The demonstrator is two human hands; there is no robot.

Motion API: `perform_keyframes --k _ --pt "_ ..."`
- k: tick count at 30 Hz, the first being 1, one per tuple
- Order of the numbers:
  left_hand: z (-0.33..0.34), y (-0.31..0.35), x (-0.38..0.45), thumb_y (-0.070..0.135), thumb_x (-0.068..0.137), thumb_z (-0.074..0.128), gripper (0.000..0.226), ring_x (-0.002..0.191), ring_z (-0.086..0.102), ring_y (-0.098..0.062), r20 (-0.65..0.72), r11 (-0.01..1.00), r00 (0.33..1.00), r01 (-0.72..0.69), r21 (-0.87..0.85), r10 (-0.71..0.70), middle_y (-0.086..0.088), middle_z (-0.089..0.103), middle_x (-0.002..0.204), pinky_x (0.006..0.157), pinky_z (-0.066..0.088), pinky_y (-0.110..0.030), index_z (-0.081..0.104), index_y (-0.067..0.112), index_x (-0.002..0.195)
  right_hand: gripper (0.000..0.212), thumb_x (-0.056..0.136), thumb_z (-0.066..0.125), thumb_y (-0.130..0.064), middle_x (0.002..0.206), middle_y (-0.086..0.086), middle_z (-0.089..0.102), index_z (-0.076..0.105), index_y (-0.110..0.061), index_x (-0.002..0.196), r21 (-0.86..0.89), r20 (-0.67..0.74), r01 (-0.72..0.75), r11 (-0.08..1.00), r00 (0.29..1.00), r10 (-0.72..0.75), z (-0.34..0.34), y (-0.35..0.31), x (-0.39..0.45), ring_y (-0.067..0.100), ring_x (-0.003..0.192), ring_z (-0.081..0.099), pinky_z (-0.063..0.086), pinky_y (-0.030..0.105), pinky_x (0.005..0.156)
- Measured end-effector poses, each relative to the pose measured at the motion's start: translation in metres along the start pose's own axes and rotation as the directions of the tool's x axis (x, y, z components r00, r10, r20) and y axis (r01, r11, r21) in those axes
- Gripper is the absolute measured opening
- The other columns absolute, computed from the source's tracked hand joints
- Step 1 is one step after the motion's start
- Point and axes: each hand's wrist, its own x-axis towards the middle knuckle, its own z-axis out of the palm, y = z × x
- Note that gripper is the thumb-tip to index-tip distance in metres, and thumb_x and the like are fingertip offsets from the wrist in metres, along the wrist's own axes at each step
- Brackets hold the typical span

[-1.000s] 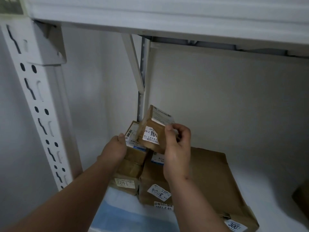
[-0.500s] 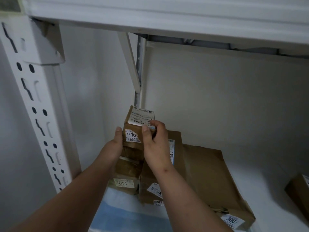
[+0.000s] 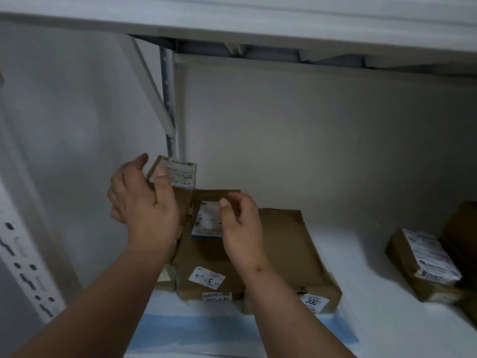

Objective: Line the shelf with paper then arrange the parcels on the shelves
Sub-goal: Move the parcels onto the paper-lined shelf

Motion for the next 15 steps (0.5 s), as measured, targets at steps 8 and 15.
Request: perform_keyframes --k 8,15 --pt "0.069 0.077 -0.064 0.037 0.097 0.048 0.029 0.101 0.054 -0.014 0.387 0.966 0.919 0.023 -0.258 0.081 -0.006 0.056 0.119 0.080 0.042 -0.019 0.053 0.024 0.123 0.024 0.095 0.056 -0.029 0.122 -0.004 0.055 0.059 -0.024 0.119 -0.152 -0.175 -0.044 0.987 0.984 0.017 -0.115 0.042 0.001 0.012 0.111 0.056 0.046 0.036 0.103" --pt "0.147 0.132 -0.156 0.030 0.098 0.052 0.026 0.104 0.054 -0.010 0.809 0.959 0.586 0.249 -0.137 -0.036 0.003 0.059 0.115 0.074 0.038 -0.010 0.058 0.022 0.122 0.035 0.088 0.060 -0.025 0.133 0.011 0.051 0.061 -0.019 0.123 -0.497 -0.464 -0.381 0.779 0.876 0.133 -0.262 0.097 -0.010 0.033 0.124 0.042 0.034 0.039 0.102"
